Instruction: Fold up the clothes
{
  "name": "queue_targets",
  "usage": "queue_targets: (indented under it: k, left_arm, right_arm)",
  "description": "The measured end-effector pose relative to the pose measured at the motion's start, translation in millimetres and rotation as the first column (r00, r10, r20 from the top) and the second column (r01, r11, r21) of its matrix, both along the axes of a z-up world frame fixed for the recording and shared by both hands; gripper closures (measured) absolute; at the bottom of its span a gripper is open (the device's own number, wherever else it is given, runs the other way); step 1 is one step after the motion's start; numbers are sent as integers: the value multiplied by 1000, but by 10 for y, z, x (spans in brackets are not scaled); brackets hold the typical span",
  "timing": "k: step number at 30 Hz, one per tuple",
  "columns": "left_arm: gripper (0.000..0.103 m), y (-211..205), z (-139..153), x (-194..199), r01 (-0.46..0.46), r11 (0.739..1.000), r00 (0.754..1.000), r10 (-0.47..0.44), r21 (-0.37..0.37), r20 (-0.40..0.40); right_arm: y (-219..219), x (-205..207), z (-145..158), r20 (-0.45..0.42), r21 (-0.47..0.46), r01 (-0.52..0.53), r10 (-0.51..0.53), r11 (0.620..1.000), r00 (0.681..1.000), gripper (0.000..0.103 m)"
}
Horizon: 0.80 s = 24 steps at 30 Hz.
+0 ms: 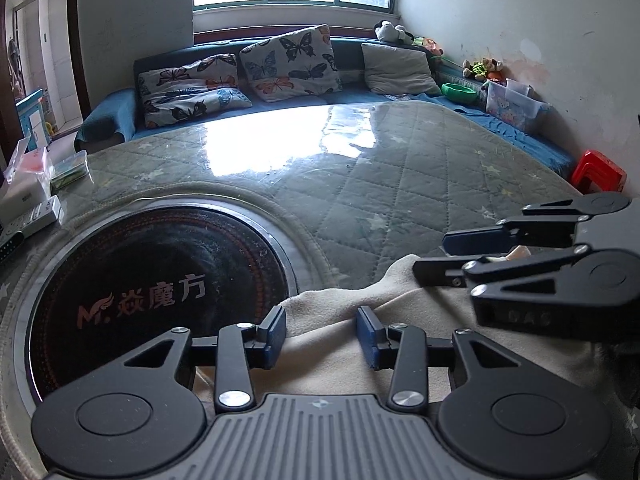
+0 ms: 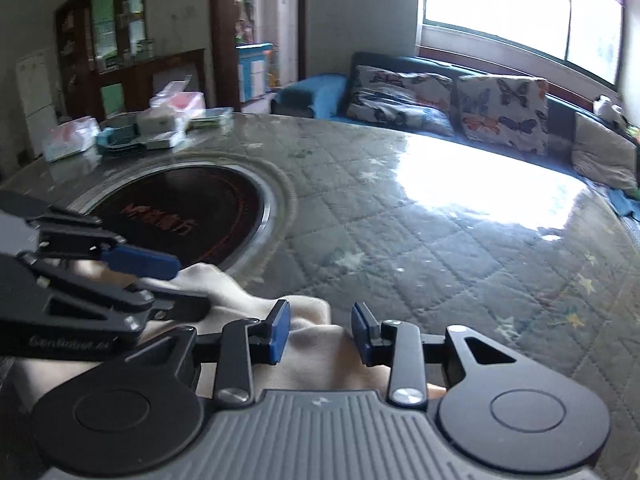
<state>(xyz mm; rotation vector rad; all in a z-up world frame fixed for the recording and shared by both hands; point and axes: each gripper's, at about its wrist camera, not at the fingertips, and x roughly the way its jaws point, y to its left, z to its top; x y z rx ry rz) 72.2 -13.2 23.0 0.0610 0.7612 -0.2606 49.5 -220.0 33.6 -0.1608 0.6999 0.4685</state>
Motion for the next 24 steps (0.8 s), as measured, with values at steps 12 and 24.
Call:
queue_targets:
  k: [12, 24]
  left_arm:
    - [45, -77, 86, -146, -11, 1000, 1000, 11, 16, 27]
    - [22, -145, 256, -651, -42, 998, 993, 37, 44, 114]
  right_arm:
    - [-257, -322, 27, -47, 52, -1, 4, 999, 999, 63]
    - [-476, -582, 70, -38, 114, 12, -8, 993, 999, 63]
